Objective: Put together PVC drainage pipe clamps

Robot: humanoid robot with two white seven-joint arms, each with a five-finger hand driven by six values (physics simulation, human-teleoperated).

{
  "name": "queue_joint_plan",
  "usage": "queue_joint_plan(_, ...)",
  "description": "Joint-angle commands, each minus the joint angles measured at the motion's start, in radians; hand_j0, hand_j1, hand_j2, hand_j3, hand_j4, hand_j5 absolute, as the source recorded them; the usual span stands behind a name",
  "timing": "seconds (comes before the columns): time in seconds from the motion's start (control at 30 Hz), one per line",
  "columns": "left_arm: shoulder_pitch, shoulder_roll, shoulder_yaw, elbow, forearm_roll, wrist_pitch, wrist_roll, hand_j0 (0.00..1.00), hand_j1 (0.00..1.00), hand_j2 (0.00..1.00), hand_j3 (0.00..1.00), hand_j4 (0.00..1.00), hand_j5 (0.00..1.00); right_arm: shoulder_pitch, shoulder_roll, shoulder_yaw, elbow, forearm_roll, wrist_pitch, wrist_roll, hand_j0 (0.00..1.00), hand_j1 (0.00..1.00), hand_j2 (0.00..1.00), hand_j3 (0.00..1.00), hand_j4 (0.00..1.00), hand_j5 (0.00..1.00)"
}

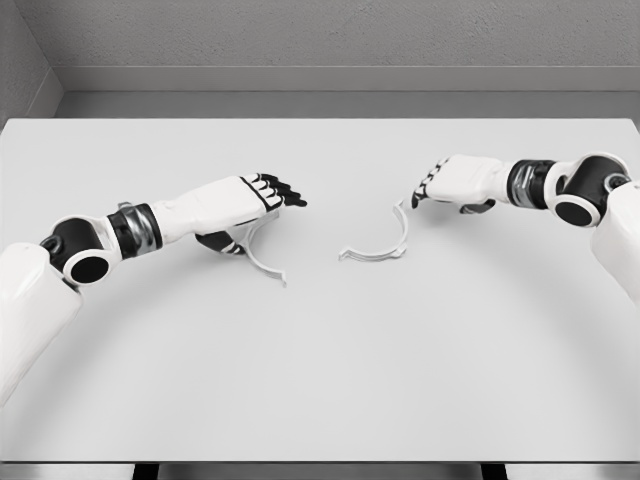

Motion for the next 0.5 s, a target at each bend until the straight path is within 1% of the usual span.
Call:
queue_joint_plan(0.0, 0.0, 0.006, 0.002, -0.009, 0.01, 0.002, 0.002, 1.0, 1.0, 1.0, 1.0, 1.0, 1.0, -0.002, 0.004, 0.002, 0.016, -0.001, 0.002, 0.0, 0.77, 0.77, 0.77, 0.77, 0.77, 0.77)
queue_joint_plan(0.13, 0.003, 0.011, 0.023, 0.005, 0.01, 0.002, 0.002, 1.0, 1.0, 1.0, 1.0, 1.0, 1.0, -0.002, 0.007, 0.014, 0.016, 0.0, 0.002, 0.0, 0.77, 0.77, 0.77, 0.77, 0.77, 0.77)
queue_joint_plan(0.23, 0.003, 0.012, 0.023, 0.011, 0.01, 0.002, 0.002, 1.0, 1.0, 1.0, 1.0, 1.0, 1.0, -0.002, 0.044, 0.016, 0.025, 0.02, 0.002, 0.0, 0.77, 0.77, 0.77, 0.77, 0.77, 0.77)
queue_joint_plan(0.3, 0.0, 0.012, 0.025, 0.031, 0.01, 0.002, 0.002, 1.0, 1.0, 1.0, 1.0, 1.0, 1.0, -0.009, 0.053, 0.033, 0.024, 0.02, 0.002, 0.0, 0.77, 0.77, 0.77, 0.77, 0.77, 0.77)
queue_joint_plan(0.4, -0.005, 0.012, 0.025, 0.04, 0.01, 0.002, 0.002, 1.0, 1.0, 1.0, 1.0, 1.0, 1.0, -0.012, 0.061, 0.036, 0.001, 0.019, 0.002, 0.0, 0.77, 0.77, 0.77, 0.77, 0.77, 0.77)
queue_joint_plan(0.47, -0.006, 0.012, 0.025, 0.045, 0.01, 0.002, 0.002, 1.0, 1.0, 1.0, 1.0, 1.0, 1.0, -0.011, 0.061, 0.036, -0.039, 0.017, 0.002, 0.0, 0.77, 0.77, 0.77, 0.77, 0.77, 0.77)
